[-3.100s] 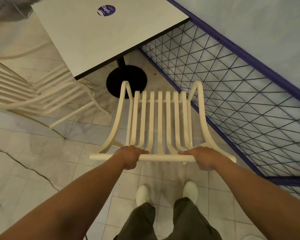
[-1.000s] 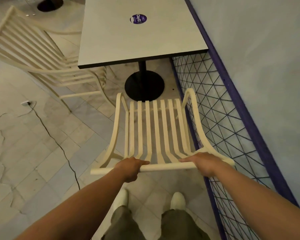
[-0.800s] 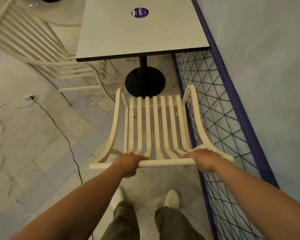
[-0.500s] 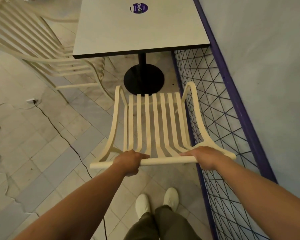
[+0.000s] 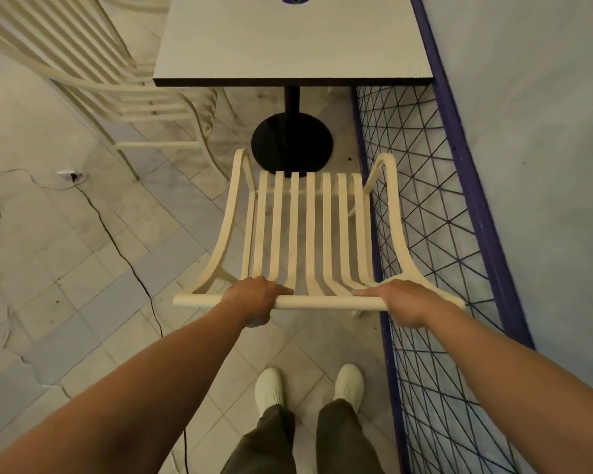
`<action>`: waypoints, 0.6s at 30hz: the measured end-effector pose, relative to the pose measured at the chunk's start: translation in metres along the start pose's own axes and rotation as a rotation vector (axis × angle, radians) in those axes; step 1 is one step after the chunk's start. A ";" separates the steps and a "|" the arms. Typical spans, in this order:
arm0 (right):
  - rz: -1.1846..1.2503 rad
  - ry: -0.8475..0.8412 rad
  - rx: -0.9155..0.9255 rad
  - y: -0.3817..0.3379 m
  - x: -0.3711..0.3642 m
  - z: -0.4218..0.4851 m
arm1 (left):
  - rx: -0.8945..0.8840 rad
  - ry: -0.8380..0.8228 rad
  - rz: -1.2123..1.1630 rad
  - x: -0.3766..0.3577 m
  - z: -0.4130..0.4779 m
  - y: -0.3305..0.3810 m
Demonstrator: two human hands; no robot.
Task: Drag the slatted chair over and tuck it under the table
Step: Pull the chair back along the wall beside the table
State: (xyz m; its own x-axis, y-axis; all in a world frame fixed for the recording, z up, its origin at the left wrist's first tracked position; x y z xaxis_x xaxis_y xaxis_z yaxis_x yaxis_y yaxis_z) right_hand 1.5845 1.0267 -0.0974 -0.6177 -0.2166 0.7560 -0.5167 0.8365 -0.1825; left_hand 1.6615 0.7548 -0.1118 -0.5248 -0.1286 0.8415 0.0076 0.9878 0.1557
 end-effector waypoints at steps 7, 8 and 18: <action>0.000 0.008 0.038 0.022 0.002 -0.001 | 0.003 0.023 -0.043 -0.001 0.006 0.018; -0.006 0.007 0.039 0.026 0.003 -0.002 | -0.001 0.026 -0.043 0.000 0.007 0.022; 0.149 -0.021 0.023 0.035 0.010 -0.003 | -0.058 -0.085 -0.167 0.010 0.003 0.023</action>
State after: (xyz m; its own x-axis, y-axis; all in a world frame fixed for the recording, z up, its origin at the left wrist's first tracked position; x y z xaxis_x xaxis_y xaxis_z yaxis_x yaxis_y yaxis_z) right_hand 1.5624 1.0552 -0.0940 -0.7008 -0.1011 0.7062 -0.4313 0.8486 -0.3064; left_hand 1.6540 0.7761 -0.1019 -0.5927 -0.2803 0.7551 -0.0382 0.9462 0.3213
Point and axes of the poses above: each hand's wrist, its own z-axis towards the middle knuckle, its own x-axis out of the back of the hand, y = z × x, the point moved 4 cm from there along z, towards the middle knuckle, and after that the axes turned 8 degrees about y, right-handed, at the moved point
